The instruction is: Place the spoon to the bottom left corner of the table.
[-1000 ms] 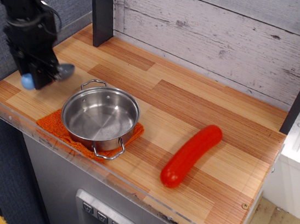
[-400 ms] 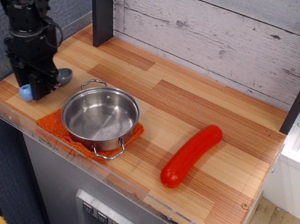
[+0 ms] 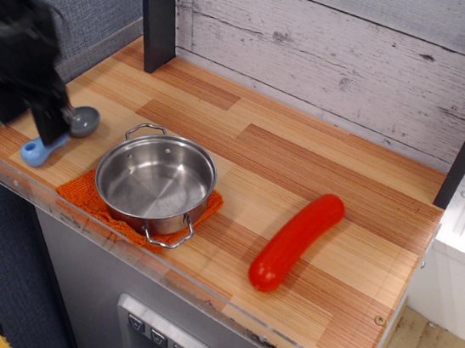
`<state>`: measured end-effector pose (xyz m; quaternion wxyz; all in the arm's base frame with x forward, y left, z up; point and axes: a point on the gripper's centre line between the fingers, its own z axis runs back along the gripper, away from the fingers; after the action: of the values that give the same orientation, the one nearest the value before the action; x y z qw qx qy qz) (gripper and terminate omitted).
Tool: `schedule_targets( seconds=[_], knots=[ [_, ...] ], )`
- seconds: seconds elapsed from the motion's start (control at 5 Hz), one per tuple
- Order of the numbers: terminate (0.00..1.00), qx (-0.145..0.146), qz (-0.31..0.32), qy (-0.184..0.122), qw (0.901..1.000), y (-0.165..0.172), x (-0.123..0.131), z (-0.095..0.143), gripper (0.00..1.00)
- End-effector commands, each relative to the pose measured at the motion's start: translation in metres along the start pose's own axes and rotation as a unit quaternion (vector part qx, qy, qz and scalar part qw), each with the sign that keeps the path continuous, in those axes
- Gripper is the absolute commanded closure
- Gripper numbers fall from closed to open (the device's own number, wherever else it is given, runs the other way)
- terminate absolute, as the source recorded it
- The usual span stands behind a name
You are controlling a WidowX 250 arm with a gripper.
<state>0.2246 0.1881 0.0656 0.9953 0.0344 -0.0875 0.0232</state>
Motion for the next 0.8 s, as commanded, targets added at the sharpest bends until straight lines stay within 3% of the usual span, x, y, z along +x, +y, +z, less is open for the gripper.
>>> schedule_targets(
  seconds=[0.0,0.2,0.4,0.6],
  knots=[
    [0.00,0.017,0.022,-0.088,0.9957,-0.037,-0.010,0.120,0.00],
    [0.00,-0.020,0.005,-0.082,0.9964,-0.079,0.004,0.144,0.00],
    [0.00,-0.069,-0.020,-0.034,0.9968,-0.114,0.026,0.125,0.00],
    [0.00,-0.102,-0.039,-0.001,0.9940,-0.127,0.039,0.107,0.00]
  ],
)
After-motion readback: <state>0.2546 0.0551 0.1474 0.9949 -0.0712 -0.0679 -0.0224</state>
